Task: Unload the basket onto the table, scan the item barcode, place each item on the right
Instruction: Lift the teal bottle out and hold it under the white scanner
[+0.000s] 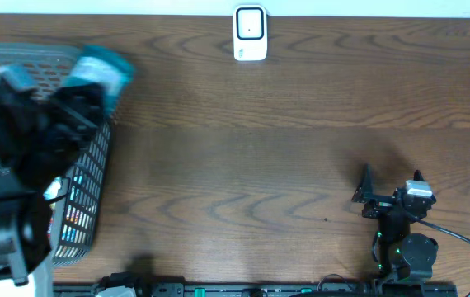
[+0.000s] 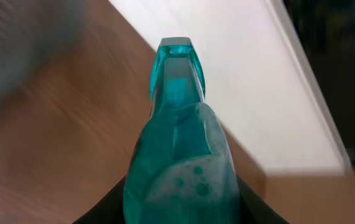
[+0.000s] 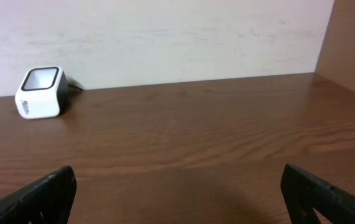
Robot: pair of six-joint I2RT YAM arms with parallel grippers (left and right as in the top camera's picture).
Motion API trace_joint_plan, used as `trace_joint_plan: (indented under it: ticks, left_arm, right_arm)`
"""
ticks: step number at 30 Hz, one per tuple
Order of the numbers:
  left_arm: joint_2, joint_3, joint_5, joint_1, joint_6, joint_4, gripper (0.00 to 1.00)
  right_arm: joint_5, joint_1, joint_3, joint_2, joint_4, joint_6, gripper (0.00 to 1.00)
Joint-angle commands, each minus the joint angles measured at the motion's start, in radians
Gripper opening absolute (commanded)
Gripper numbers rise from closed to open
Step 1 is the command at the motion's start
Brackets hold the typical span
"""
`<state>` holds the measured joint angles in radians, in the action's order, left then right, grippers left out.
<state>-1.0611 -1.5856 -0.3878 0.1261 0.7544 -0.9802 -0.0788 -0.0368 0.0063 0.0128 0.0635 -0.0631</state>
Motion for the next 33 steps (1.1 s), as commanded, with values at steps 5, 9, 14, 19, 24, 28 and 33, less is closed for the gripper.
trace_joint_plan:
  ticks: [5,9,14,19,24,28,33]
  left_arm:
    - [-0.148,0.008,0.095,-0.418,-0.030,0.022,0.22]
    - [-0.275,0.015,0.157,-0.560,-0.069,0.026,0.22]
    - [-0.451,0.015,0.161,-0.682,-0.146,0.092,0.22]
    - [-0.590,0.015,0.161,-0.745,-0.299,0.149,0.22]
    - [-0.679,0.015,0.168,-0.777,-0.614,0.132,0.23]
    - [-0.713,0.015,0.226,-0.779,-0.759,0.106,0.23]
    - [-0.716,0.015,0.277,-0.779,-0.852,0.101,0.27]
  right_arm:
    - [-0.008,0.005,-0.001,-0.002,0.003,0.012,0.99]
    - [-0.008,0.005,-0.001,-0.002,0.003,0.012,0.99]
    - [-0.008,0.005,-0.001,-0.002,0.003,0.012,0.99]
    - [-0.008,0.005,-0.001,-0.002,0.003,0.012,0.99]
    - [-0.008,0.005,-0.001,-0.002,0.003,0.012,0.99]
    - [-0.008,0.005,-0.001,-0.002,0.003,0.012,0.99]
    - [-0.008,0.005,-0.001,-0.002,0.003,0.013,0.99]
